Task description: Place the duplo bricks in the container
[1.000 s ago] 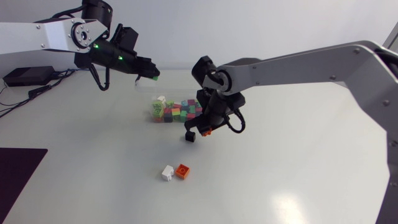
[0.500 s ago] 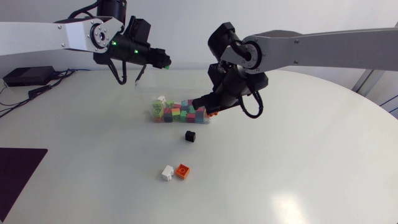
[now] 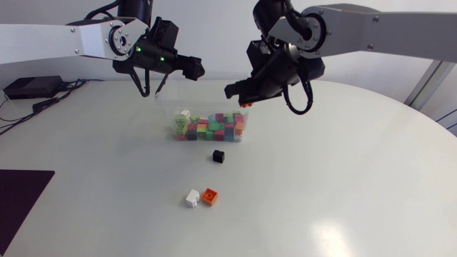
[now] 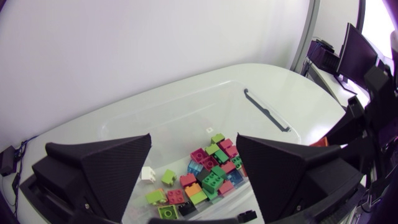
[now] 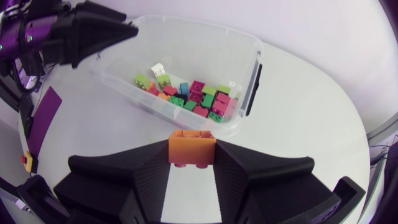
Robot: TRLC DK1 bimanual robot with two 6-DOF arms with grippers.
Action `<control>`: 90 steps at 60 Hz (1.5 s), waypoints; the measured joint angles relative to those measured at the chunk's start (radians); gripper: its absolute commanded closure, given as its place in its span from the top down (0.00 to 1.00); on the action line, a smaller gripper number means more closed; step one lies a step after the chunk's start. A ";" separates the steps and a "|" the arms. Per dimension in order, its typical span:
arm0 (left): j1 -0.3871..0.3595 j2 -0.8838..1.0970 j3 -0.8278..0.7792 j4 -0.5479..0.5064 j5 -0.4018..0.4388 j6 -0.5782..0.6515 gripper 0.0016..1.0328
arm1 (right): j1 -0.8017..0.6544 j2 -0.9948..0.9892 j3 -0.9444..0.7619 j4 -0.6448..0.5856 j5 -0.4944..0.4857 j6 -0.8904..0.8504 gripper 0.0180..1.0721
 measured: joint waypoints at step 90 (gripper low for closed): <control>-0.018 -0.393 -0.566 -0.249 0.080 0.353 0.95 | 0.015 0.286 0.361 0.196 0.055 -0.039 0.93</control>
